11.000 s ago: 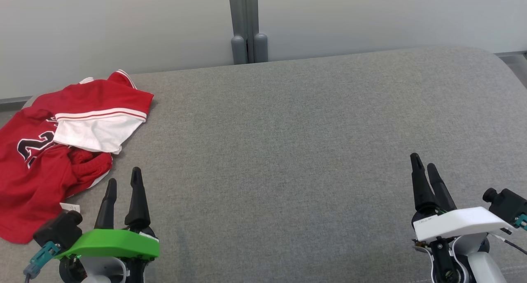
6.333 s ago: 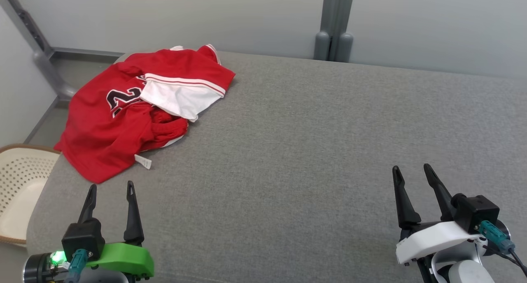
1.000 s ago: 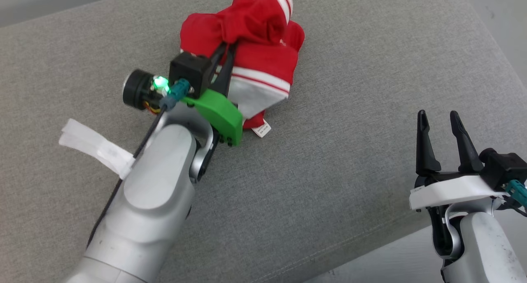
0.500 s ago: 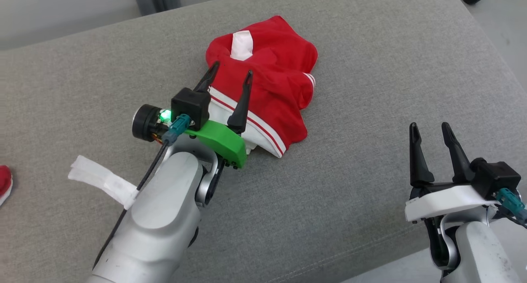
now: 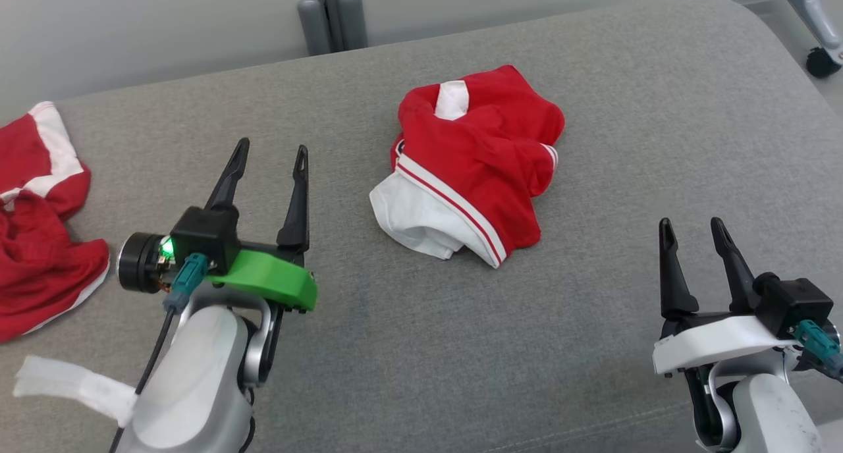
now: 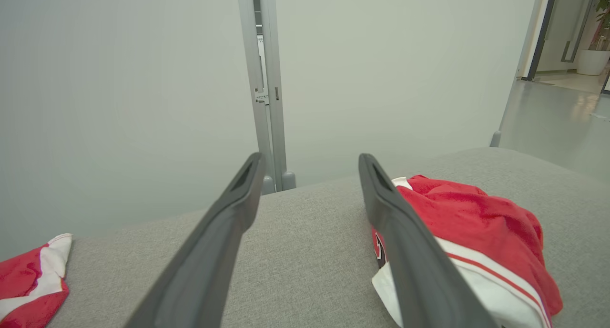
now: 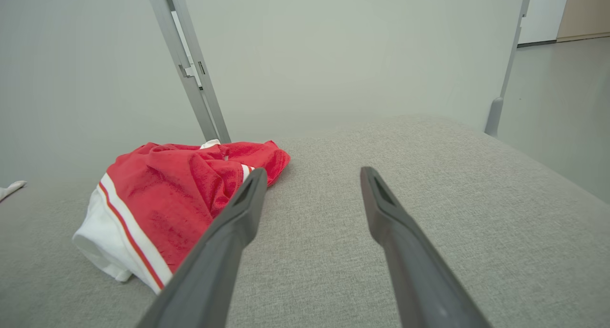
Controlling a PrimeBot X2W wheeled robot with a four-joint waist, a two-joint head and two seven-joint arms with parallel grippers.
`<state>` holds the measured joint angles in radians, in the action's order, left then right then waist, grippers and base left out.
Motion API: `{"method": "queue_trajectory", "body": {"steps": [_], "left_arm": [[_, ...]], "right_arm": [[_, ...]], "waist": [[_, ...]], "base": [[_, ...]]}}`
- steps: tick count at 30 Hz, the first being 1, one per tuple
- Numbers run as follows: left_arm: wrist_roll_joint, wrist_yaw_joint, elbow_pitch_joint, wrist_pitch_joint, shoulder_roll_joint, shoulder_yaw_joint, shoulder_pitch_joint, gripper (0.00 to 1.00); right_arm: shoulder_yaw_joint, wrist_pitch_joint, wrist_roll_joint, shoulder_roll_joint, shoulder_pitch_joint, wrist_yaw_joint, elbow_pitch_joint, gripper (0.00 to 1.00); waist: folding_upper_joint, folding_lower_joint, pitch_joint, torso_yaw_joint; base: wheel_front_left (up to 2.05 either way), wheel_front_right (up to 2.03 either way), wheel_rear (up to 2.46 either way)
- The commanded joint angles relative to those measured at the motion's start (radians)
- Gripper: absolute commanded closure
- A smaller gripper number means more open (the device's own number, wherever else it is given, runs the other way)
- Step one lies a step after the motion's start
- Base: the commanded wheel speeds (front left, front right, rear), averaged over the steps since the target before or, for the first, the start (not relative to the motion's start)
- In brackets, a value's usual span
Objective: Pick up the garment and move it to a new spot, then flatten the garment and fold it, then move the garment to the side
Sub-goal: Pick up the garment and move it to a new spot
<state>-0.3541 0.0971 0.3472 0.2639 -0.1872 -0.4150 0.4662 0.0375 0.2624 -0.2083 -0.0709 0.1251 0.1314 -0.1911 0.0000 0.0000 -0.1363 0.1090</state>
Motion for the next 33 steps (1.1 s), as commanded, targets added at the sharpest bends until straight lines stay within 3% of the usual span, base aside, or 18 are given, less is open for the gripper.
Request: {"method": "queue_trajectory", "body": {"steps": [1,15,20,33], "left_arm": [[0.01,0.004,-0.017,0.001,-0.012,0.013,-0.034,0.0],[0.027,0.03,-0.18,0.001,-0.052,0.185,-0.318,0.0],[0.034,0.015,-0.211,0.001,-0.034,0.242,-0.405,0.0],[0.066,-0.076,-0.244,0.001,0.004,0.316,-0.464,0.0]], "right_arm": [[0.002,0.004,0.008,-0.001,-0.016,-0.001,0.004,0.0],[-0.002,-0.009,0.021,-0.003,-0.046,-0.001,0.021,0.0],[-0.001,-0.023,0.027,-0.005,-0.071,-0.001,0.035,0.0],[0.002,-0.061,0.031,-0.006,-0.102,-0.001,0.064,0.0]], "waist": [[0.0,0.0,0.03,-0.046],[0.0,0.0,0.09,-0.122],[0.0,0.0,0.116,-0.136],[0.0,0.0,0.128,-0.152]], "base": [[0.0,0.0,0.0],[0.0,0.0,0.0],[0.0,0.0,0.0],[0.0,0.0,0.0]]}}
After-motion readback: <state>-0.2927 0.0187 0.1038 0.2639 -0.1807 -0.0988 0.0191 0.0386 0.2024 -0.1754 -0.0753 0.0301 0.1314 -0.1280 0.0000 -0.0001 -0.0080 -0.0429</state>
